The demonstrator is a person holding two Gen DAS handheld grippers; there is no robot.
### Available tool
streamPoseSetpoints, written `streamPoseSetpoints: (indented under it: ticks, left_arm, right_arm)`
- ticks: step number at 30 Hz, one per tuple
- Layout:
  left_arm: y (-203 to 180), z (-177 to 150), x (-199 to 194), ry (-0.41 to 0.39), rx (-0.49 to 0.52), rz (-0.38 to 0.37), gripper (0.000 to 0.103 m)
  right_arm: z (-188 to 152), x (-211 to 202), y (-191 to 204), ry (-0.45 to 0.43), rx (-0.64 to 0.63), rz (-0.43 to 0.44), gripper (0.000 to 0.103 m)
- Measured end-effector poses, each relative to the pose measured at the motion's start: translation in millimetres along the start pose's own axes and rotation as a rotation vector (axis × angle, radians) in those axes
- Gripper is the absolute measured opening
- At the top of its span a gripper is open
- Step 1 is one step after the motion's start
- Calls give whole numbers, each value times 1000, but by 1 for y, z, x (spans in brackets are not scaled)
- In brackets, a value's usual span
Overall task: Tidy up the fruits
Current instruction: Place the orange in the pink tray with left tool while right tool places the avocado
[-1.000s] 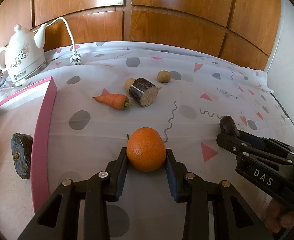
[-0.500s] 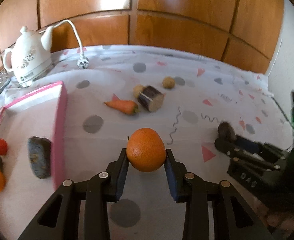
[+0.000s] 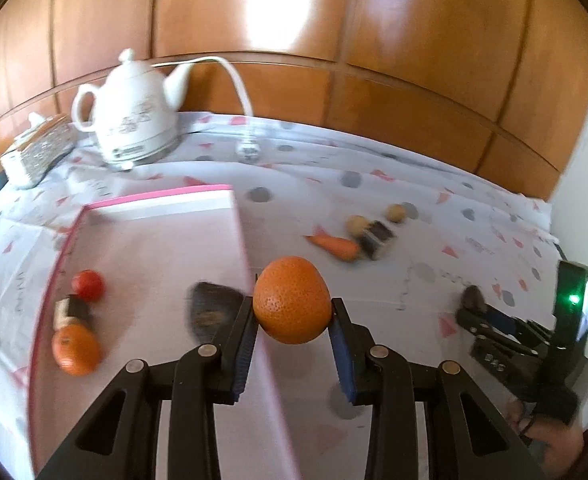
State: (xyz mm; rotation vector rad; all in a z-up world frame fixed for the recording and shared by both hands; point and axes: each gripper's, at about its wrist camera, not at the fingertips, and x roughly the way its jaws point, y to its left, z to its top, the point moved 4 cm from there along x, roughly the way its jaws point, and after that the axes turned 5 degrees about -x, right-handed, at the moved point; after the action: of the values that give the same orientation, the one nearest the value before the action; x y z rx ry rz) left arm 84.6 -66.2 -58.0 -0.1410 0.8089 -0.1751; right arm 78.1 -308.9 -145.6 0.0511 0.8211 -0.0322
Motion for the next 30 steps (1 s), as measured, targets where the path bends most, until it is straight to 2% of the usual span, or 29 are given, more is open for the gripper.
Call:
streamPoseSetpoints:
  ticks: [13,18,25,30]
  left_arm:
    - [101,18,19,32,-190,142,36]
    - [113,24,17,11,-201,170,46]
    - [112,17,-1,-9,-238,157,50]
    - [110,4,-12,-10,-229,162,50]
  right_arm:
    - [0,1,2,1,-13,-16,41]
    - [0,1,1,0,-12,-16,41]
    - [0,1,2,0,-12,-16,41]
    - [0,1,2,1,-14,-18,41]
